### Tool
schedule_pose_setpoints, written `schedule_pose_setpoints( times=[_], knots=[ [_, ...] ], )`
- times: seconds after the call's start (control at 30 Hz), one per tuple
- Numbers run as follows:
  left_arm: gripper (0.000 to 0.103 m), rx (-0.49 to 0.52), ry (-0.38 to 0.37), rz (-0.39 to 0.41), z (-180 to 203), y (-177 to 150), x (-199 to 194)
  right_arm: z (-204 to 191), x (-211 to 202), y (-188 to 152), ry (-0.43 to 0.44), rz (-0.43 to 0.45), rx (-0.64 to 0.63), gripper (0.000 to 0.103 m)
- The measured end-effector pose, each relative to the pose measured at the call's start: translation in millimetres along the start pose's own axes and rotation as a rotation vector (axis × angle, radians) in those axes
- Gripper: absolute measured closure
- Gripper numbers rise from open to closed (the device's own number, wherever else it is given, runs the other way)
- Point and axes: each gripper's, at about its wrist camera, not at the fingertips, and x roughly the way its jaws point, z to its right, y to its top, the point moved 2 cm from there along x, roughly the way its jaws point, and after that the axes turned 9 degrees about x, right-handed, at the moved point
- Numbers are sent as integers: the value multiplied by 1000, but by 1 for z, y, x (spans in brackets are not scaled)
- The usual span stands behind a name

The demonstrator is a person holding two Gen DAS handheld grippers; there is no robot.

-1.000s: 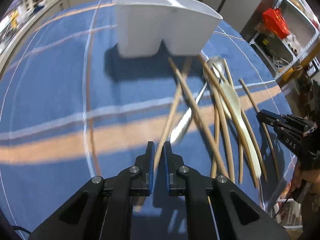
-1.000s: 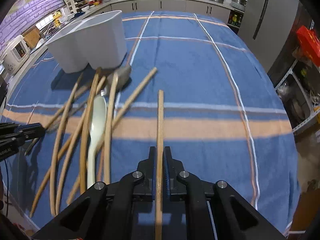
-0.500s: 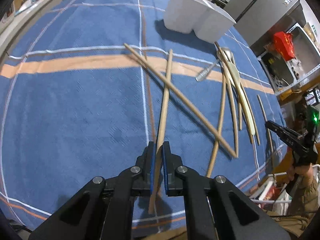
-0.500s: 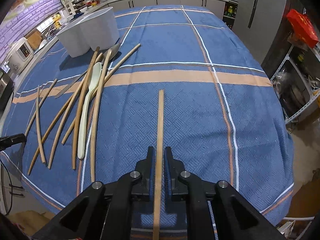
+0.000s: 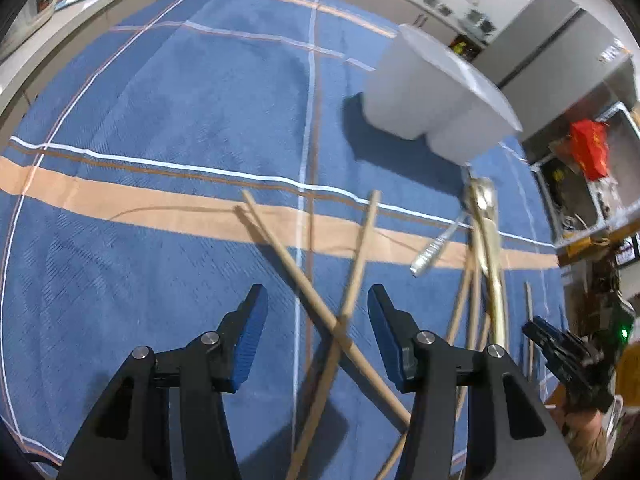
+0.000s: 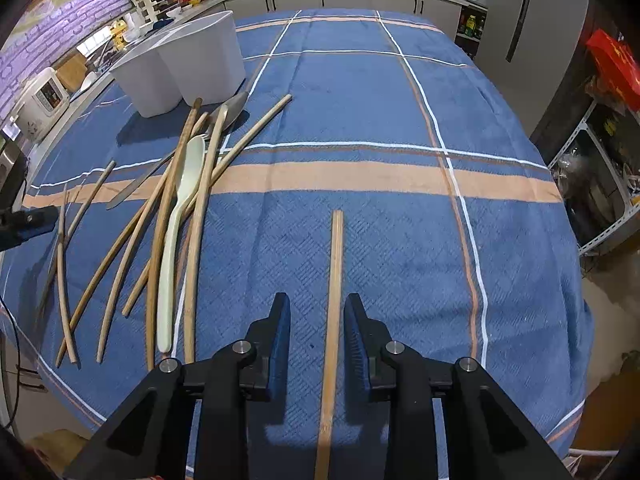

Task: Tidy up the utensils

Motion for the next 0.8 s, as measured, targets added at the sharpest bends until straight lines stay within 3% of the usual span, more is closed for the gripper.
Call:
schedule_pose_setpoints(
  times=[0.23, 0.57, 0.6, 0.67, 0.7, 0.8],
  knots=[
    [66, -14, 11, -71, 4, 20, 14, 3, 9, 21, 3, -47, 8, 73],
    [67, -21, 25, -114, 5, 36, 19, -1, 22, 49, -22, -153, 17, 73],
    [70, -22, 27, -114, 6, 37, 19, -5, 23, 50, -40, -164, -4, 73],
    [95, -36, -20, -95, 9, 39, 23, -11, 25, 52, -69, -164, -36, 85],
    [98, -51, -44, -88, 8, 38, 22, -15, 25, 53, -67, -156, -55, 95],
    [103, -21, -18, -34, 15, 39, 16, -18, 24, 51, -49, -129, -66, 96]
  ],
)
